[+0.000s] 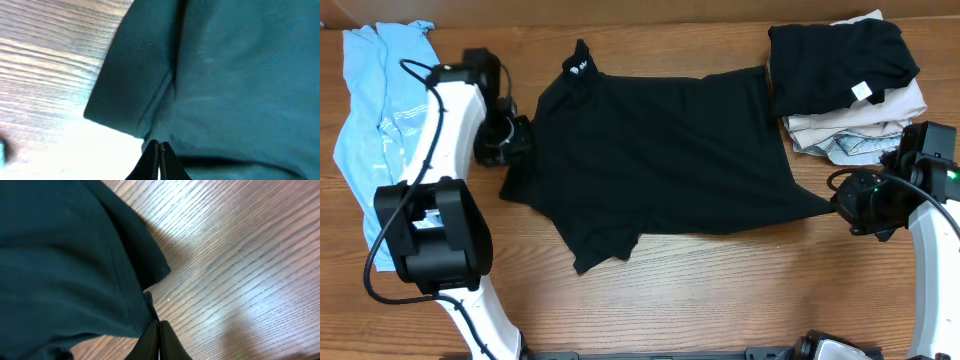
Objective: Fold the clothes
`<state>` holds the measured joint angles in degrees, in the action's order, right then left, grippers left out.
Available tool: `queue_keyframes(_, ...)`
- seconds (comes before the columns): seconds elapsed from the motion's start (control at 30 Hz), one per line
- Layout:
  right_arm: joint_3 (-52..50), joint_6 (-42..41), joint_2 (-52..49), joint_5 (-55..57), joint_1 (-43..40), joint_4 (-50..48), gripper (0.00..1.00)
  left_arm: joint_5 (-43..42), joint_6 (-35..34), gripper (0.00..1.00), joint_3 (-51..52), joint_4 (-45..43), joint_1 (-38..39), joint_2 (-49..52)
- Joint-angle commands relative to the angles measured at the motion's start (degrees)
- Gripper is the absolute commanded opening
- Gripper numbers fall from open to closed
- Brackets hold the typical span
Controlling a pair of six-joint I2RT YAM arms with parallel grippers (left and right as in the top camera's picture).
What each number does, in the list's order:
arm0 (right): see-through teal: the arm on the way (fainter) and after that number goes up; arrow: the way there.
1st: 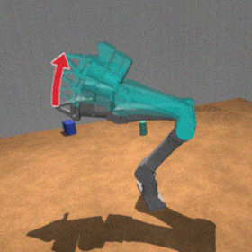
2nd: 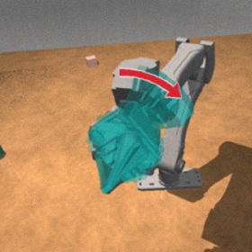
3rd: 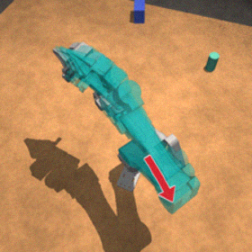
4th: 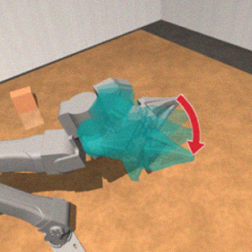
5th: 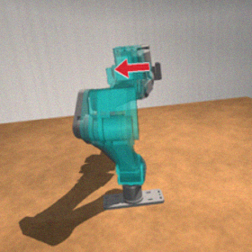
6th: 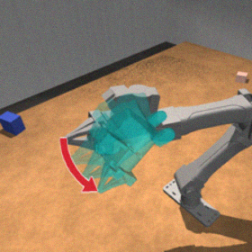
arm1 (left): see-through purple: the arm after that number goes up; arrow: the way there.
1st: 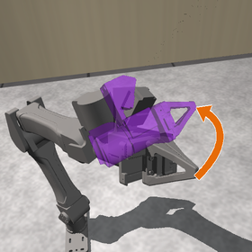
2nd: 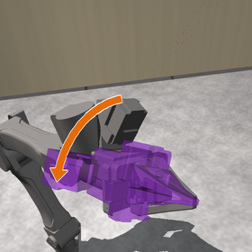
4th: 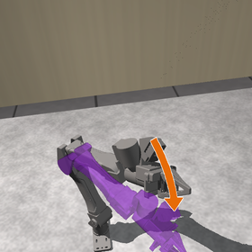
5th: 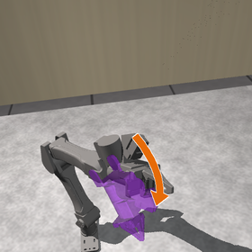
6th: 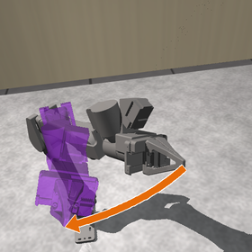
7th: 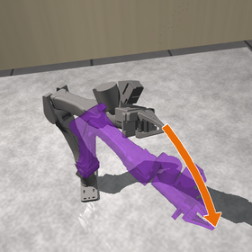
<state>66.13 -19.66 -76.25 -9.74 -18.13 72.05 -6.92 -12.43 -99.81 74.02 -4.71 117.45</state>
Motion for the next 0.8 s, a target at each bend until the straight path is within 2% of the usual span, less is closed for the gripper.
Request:
queue_keyframes(0.0,-0.31,1.75,0.28,-0.87,-0.04,0.00,0.04,-3.65,3.69,0.04,-6.45,3.23,-0.66,-3.52)
queue_keyframes(0.2,-0.31,1.75,0.28,-0.92,-0.04,0.22,0.04,-3.63,4.70,0.04,-8.15,10.67,1.51,-12.92)
queue_keyframes(0.43,-0.31,2.73,0.28,-2.60,-0.04,0.24,0.04,-2.78,-0.07,0.04,-5.60,17.16,4.20,-23.28)
queue_keyframes(0.57,-0.31,3.48,0.28,-3.43,-0.04,0.59,0.04,-0.28,-5.77,0.04,4.83,16.24,7.48,-30.99)
queue_keyframes(0.63,-0.31,3.67,0.28,-3.43,-0.04,0.70,0.04,-0.28,-9.81,0.05,15.82,11.63,10.47,-37.92)
queue_keyframes(0.67,-0.31,3.72,0.28,-3.43,-0.04,0.66,0.04,-0.66,-11.08,0.08,19.65,9.60,11.58,-40.24)
queue_keyframes(0.7,-0.31,4.00,0.28,-3.43,-0.04,0.57,0.04,-1.01,-12.35,0.17,23.87,7.28,12.90,-42.66)
queue_keyframes(0.73,-0.31,4.39,0.28,-3.45,-0.04,0.46,0.04,-1.29,-13.18,0.38,27.12,5.42,13.97,-44.41)
queue_keyframes(0.77,-0.31,4.57,0.28,-3.43,-0.04,0.42,0.04,-1.90,-13.60,0.51,30.40,3.41,15.06,-45.97)
